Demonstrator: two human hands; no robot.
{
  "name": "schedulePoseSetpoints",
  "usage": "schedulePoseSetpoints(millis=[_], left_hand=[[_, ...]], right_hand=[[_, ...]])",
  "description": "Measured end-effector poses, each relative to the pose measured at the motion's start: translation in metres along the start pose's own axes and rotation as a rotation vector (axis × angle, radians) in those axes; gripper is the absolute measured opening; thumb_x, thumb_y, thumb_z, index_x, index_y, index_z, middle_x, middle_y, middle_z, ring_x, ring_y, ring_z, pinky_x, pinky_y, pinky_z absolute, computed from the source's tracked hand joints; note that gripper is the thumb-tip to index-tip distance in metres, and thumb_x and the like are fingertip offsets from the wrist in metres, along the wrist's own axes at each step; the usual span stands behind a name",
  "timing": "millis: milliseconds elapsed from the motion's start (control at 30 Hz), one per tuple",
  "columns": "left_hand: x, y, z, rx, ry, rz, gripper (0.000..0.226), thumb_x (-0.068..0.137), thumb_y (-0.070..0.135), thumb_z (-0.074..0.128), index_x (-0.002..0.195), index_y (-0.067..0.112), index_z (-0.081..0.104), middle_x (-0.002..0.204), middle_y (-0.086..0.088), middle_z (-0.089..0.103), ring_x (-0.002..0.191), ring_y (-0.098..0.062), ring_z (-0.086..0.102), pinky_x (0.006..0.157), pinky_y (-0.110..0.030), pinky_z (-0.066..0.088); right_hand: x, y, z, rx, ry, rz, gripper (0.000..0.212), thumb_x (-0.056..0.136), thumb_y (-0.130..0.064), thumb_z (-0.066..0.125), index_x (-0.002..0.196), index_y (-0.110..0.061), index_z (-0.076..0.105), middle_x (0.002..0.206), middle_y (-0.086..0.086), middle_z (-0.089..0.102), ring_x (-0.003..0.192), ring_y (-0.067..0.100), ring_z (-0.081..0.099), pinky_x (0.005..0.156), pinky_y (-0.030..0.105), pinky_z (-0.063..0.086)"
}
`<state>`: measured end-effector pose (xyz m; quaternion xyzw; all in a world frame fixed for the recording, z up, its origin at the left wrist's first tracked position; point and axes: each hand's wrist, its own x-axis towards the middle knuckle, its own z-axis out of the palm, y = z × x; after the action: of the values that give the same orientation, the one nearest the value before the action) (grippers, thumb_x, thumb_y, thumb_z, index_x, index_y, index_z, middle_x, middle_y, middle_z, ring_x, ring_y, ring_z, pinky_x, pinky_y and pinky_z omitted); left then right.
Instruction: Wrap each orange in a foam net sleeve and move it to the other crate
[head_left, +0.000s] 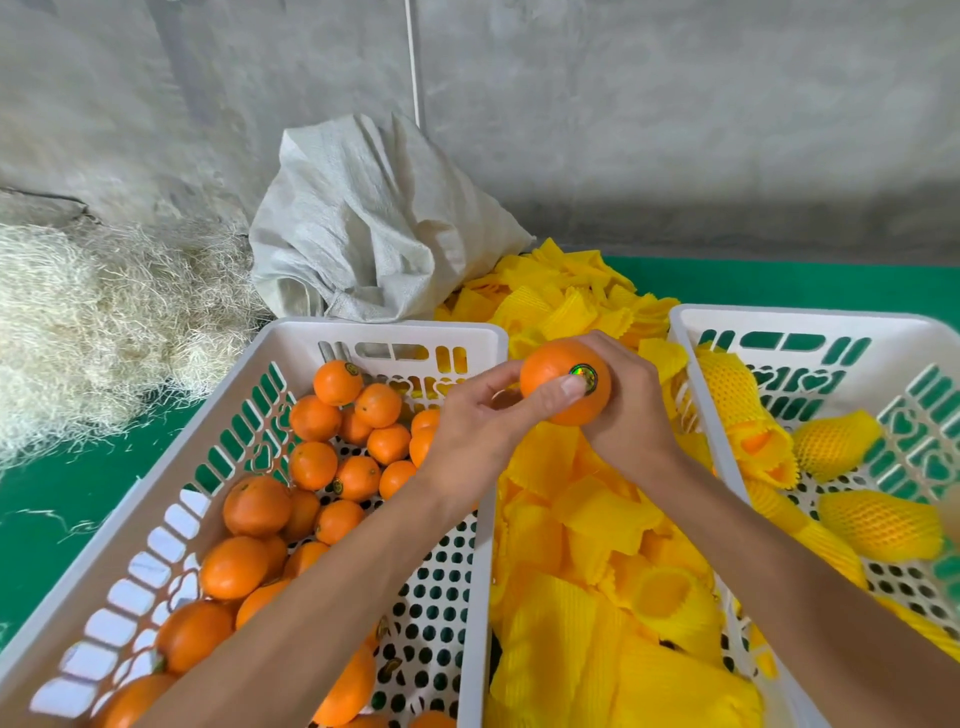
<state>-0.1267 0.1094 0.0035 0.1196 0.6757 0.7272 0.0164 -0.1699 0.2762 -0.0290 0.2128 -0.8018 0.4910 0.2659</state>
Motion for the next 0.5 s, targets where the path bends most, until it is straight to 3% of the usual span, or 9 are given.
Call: schedulePoseSetpoints(millis=[100, 267, 367, 433, 500], left_hand=[[0.002, 0.000, -0.007, -0.077, 0.061, -0.032, 0.042, 0.081, 0.048, 0.080, 0.108, 0.015, 0.082, 0.113, -0.011, 0.078, 0.115, -0.029, 0.071, 0.106, -0.048, 0.055], [0.009, -0.004, -0.015, -0.095, 0.173, -0.148, 0.045, 0.080, 0.052, 0.083, 0.106, 0.015, 0.083, 0.108, -0.010, 0.079, 0.109, -0.024, 0.074, 0.103, -0.052, 0.056], [0.009, -0.006, -0.017, -0.030, 0.270, -0.132, 0.055, 0.076, 0.052, 0.089, 0.109, 0.011, 0.076, 0.101, -0.005, 0.080, 0.096, -0.024, 0.078, 0.093, -0.048, 0.061], [0.009, -0.005, -0.022, 0.124, 0.343, -0.081, 0.055, 0.075, 0.054, 0.089, 0.111, 0.016, 0.069, 0.097, 0.001, 0.078, 0.089, -0.020, 0.077, 0.083, -0.036, 0.062], [0.008, -0.005, -0.025, 0.289, 0.378, 0.002, 0.063, 0.072, 0.058, 0.088, 0.117, 0.025, 0.060, 0.108, 0.004, 0.072, 0.094, -0.014, 0.073, 0.077, -0.026, 0.060]], right_hand=[[0.002, 0.001, 0.002, 0.049, -0.033, 0.060, 0.023, 0.084, -0.013, 0.074, 0.104, -0.023, 0.068, 0.089, -0.021, 0.067, 0.081, -0.003, 0.064, 0.068, 0.011, 0.046], [0.001, 0.002, 0.007, 0.085, -0.032, 0.168, 0.014, 0.093, -0.033, 0.069, 0.103, -0.023, 0.070, 0.082, -0.009, 0.071, 0.072, 0.015, 0.067, 0.059, 0.036, 0.054], [0.005, -0.001, 0.002, 0.069, 0.132, 0.211, 0.009, 0.096, -0.036, 0.068, 0.092, -0.028, 0.066, 0.066, -0.005, 0.062, 0.054, 0.017, 0.059, 0.046, 0.038, 0.048], [0.008, -0.002, -0.002, 0.079, 0.205, 0.218, 0.011, 0.096, -0.035, 0.069, 0.090, -0.026, 0.065, 0.060, -0.001, 0.059, 0.048, 0.019, 0.056, 0.042, 0.035, 0.045], [0.007, -0.009, 0.003, 0.111, 0.206, 0.194, 0.012, 0.097, -0.032, 0.069, 0.090, -0.023, 0.065, 0.059, -0.001, 0.059, 0.047, 0.014, 0.056, 0.042, 0.031, 0.046]])
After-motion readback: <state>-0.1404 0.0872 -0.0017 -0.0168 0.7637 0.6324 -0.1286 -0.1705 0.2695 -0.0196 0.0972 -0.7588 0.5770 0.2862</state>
